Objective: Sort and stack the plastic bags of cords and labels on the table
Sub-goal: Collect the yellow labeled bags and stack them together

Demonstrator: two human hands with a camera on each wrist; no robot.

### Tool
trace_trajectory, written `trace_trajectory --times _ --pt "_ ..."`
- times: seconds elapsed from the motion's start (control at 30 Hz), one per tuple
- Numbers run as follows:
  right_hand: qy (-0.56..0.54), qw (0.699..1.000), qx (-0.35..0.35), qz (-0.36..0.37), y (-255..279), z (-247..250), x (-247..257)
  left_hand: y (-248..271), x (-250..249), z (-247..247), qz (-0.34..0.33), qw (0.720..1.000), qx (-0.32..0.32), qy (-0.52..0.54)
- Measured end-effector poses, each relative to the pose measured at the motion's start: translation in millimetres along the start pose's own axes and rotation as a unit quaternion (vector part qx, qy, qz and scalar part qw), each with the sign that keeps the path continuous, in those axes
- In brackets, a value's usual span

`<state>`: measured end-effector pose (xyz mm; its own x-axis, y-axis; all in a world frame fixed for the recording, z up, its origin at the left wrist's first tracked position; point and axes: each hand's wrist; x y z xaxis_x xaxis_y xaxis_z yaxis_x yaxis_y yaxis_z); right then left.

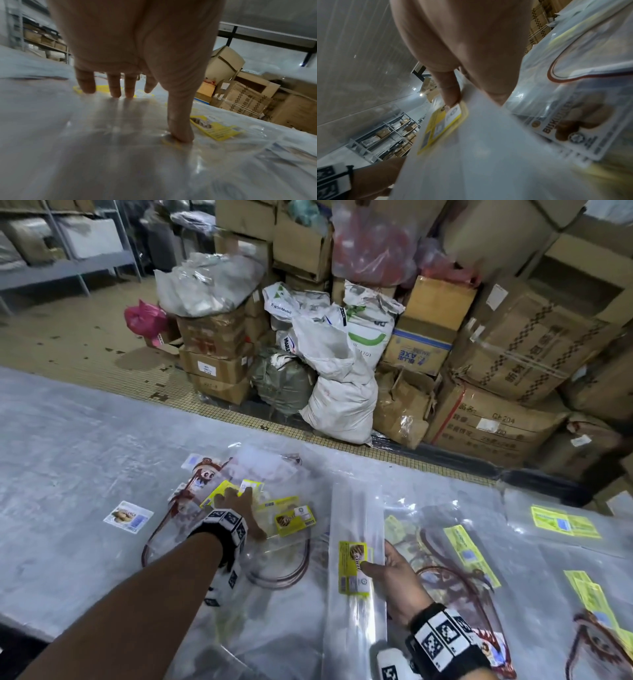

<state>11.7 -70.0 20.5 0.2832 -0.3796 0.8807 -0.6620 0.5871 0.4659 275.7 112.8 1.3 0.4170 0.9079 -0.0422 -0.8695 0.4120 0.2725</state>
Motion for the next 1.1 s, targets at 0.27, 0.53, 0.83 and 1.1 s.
trace_trajectory --times 0.27,0.53,0.83,1.1 --pt "-0.02 0.999 0.019 -0.017 -20 13 2 0 1 12 -0.008 0.998 0.0 0.059" --pt "0.013 0.999 -0.002 -0.038 -40 9 1 15 1 25 -0.036 0.965 -0.008 0.26" --pt "-0.046 0.998 -0.047 -0.01 -46 -10 2 87 -48 2 0.01 0.766 -0.043 0.641" --pt "-0.084 0.993 0.018 -0.079 -49 -19 11 131 -98 -30 0.029 0.588 0.036 0.807"
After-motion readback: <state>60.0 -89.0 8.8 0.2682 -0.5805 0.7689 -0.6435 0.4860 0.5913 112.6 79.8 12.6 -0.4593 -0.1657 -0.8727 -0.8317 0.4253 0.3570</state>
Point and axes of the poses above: each hand's wrist, its own y-axis away from the middle knuckle, its own z-axis out of the back of the hand, x = y × z, and after that the axes turned 7 degrees about -x, right-handed
